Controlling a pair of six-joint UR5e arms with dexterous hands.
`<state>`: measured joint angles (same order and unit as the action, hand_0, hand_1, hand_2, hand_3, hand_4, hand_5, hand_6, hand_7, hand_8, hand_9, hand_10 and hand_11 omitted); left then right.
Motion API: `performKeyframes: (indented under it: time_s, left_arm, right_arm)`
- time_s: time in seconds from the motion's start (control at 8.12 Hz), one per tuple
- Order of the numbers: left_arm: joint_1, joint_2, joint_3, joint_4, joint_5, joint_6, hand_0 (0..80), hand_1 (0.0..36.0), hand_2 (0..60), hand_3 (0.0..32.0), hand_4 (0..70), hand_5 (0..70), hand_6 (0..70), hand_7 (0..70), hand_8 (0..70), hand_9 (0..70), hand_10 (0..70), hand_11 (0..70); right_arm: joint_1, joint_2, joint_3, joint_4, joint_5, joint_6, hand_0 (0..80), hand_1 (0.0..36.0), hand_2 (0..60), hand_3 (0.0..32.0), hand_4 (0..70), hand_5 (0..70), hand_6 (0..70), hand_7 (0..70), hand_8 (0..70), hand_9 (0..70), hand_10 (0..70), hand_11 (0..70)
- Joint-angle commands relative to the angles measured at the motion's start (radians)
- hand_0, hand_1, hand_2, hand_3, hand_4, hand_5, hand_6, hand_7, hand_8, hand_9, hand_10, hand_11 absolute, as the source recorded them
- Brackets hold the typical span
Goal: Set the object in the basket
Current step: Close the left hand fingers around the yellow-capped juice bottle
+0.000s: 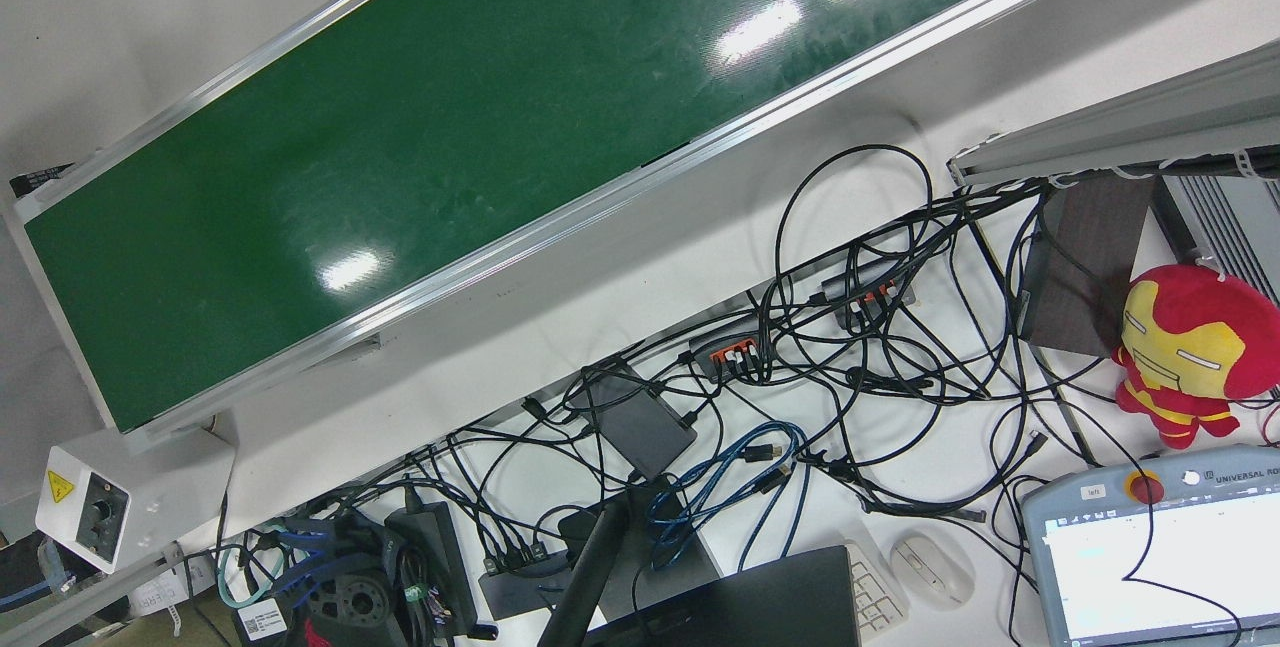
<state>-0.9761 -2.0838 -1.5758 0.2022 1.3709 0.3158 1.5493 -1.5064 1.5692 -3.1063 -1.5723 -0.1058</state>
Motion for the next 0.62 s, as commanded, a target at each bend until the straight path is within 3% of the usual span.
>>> performKeyframes:
  time_s: [0.0,0.12,0.25,0.49]
  left_arm:
    - [-0.001,0.005,-0.068,0.062,0.001,0.005,49.0,13.7,55.9,0.0,47.9,70.0,65.6,66.1,70.0,70.0,68.4,70.0]
    - [0.002,0.010,-0.096,0.063,0.001,0.006,47.4,11.0,54.8,0.0,46.1,70.0,66.5,64.5,70.0,70.0,70.0,70.0]
    - [0.004,0.010,-0.128,0.078,0.001,0.006,47.0,10.2,51.4,0.0,43.8,70.0,63.1,62.0,70.0,70.0,70.0,70.0]
    - [0.023,0.016,-0.223,0.140,0.002,0.008,47.7,11.6,50.4,0.0,41.4,70.0,59.1,59.1,70.0,70.0,67.2,70.0]
  right_arm:
    - [-0.002,0.000,0.000,0.000,0.002,0.000,0.0,0.0,0.0,0.0,0.0,0.0,0.0,0.0,0.0,0.0,0.0,0.0]
    - [0.000,0.000,0.002,0.000,0.000,0.000,0.0,0.0,0.0,0.0,0.0,0.0,0.0,0.0,0.0,0.0,0.0,0.0]
    - [-0.002,0.000,0.002,0.000,0.000,0.000,0.0,0.0,0.0,0.0,0.0,0.0,0.0,0.0,0.0,0.0,0.0,0.0]
    - [0.000,0.000,0.002,0.000,0.000,0.000,0.0,0.0,0.0,0.0,0.0,0.0,0.0,0.0,0.0,0.0,0.0,0.0]
